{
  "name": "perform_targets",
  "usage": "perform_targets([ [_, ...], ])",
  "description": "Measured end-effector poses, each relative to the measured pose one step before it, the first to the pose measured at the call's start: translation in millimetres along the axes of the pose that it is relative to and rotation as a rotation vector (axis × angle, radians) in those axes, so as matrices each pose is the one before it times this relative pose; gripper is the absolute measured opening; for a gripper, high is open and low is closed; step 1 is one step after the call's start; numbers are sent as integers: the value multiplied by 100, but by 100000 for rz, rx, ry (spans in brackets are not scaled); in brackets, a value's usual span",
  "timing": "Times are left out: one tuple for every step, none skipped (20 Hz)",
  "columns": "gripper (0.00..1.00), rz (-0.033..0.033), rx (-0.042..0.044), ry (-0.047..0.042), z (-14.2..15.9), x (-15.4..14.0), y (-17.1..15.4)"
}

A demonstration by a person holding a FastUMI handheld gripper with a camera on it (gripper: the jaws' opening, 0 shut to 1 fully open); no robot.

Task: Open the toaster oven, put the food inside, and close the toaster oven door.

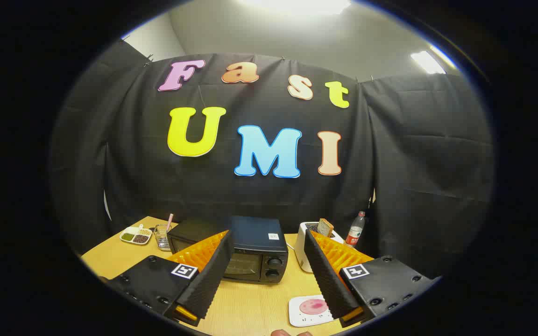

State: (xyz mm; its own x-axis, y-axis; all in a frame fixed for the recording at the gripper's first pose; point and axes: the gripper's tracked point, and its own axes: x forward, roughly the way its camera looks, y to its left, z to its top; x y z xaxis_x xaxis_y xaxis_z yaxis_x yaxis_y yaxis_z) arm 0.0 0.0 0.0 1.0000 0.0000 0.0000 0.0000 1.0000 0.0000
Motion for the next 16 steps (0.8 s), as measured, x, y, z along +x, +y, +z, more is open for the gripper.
perform_targets([
  [97, 1142, 415, 338, 105, -139, 231],
  [97, 1680, 1031, -482, 155, -287, 274],
  [97, 912, 1306, -840, 521, -224, 181],
  [97, -80, 1511, -1109, 516, -201, -280],
  [97, -242, 985, -337, 317, -47, -153],
  [97, -115, 661, 27, 43, 14, -19],
  [97, 50, 228, 222, 230, -4, 59],
  [97, 52, -6, -465, 293, 72, -17],
  [97, -208, -403, -610, 488, 121, -120],
  [97, -166, -458, -354, 188, 124, -72],
  [97, 115, -151, -559, 308, 79, 11],
  [97, 200, -52, -700, 278, 182, 119],
  [97, -71, -151, -273, 232, 213, 5],
  [97, 274, 77, 183, -130, 122, 110],
  [97, 499, 317, 345, 85, 176, 231],
  [97, 151, 229, 398, -70, 51, 133],
])
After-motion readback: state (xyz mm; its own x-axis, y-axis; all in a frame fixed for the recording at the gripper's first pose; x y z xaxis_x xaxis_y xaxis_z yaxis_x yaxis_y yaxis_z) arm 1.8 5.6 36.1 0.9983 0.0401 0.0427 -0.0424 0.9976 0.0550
